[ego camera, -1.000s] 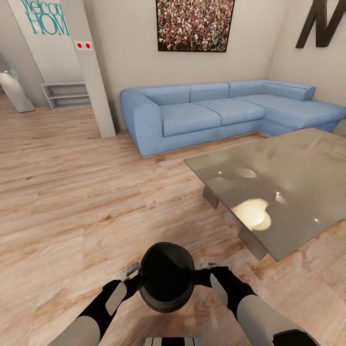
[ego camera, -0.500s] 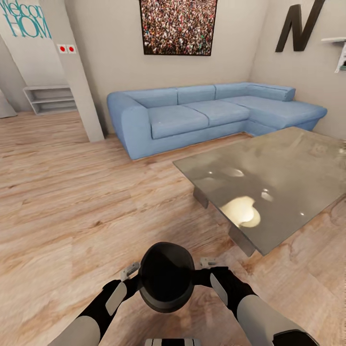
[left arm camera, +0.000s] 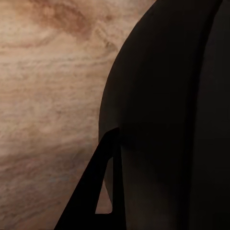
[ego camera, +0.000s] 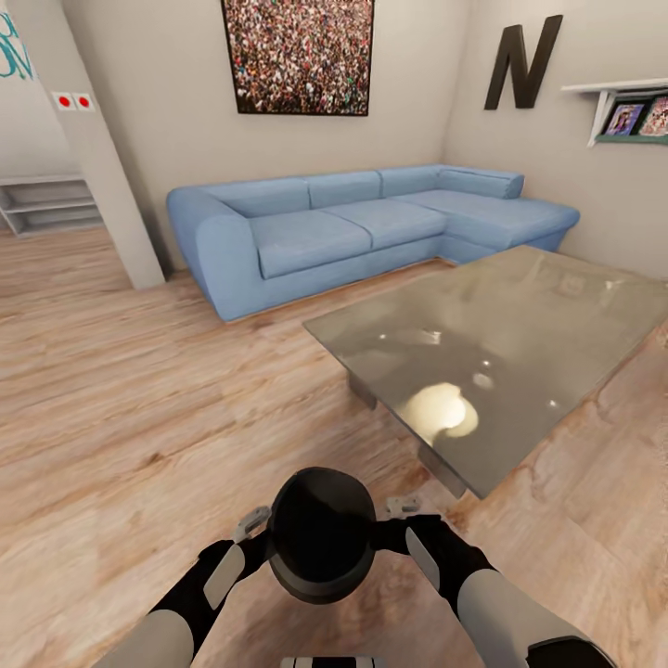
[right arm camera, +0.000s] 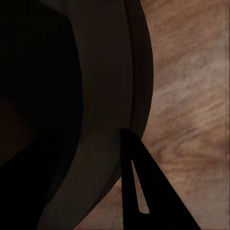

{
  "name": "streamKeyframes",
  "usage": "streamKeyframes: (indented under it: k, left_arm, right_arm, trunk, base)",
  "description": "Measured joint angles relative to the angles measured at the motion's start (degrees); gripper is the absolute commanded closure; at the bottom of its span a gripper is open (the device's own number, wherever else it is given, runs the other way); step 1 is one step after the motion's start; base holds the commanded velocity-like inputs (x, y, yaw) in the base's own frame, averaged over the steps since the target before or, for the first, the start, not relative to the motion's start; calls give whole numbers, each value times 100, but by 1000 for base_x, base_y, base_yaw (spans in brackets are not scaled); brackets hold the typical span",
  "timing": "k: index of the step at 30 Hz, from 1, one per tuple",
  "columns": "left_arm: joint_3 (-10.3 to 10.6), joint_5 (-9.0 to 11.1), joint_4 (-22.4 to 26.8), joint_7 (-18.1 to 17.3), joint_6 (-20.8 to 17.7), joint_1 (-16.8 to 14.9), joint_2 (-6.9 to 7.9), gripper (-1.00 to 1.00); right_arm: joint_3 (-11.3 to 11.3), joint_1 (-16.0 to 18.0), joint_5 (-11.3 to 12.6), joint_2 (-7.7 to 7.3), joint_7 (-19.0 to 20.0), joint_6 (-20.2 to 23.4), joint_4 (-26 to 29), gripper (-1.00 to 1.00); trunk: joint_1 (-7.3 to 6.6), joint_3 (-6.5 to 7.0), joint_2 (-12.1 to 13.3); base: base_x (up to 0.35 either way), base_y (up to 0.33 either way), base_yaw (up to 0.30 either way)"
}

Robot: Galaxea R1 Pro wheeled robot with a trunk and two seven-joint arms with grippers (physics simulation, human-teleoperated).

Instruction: Place each of the two pumpkins and all three candles from the living room inside a cabinet in the living room (use any cabinet), then make sure every cabinet is closed, and position the cauldron so it is next to a table in the living room.

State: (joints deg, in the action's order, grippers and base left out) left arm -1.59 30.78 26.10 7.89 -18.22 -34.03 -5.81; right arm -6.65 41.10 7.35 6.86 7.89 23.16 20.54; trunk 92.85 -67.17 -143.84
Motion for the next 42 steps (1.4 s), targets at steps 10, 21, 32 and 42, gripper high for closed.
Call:
streamKeyframes:
  k: [10, 21, 32, 42]
  left_arm:
    - [0, 2, 0, 1, -1, 0, 1, 100]
    - [-1, 2, 1, 2, -3, 2, 1, 100]
    - [37, 60, 9, -33, 8, 1, -5, -100]
    - [39, 69, 36, -29, 13, 1, -12, -100]
  right_arm:
    - [-2, 1, 1, 1, -1, 0, -2, 100]
    - [-11, 1, 14, 1, -8, 1, -3, 100]
    - [20, 2, 156, 145, -4, 12, -15, -100]
    - [21, 2, 156, 145, -2, 12, -16, -100]
  trunk:
    - [1, 54, 0]
    - [4, 55, 0]
    - [3, 56, 0]
    - [-8, 144, 5]
  base:
    - [300, 0, -157]
    - [11, 0, -2]
    - [0, 0, 0]
    - [0, 0, 0]
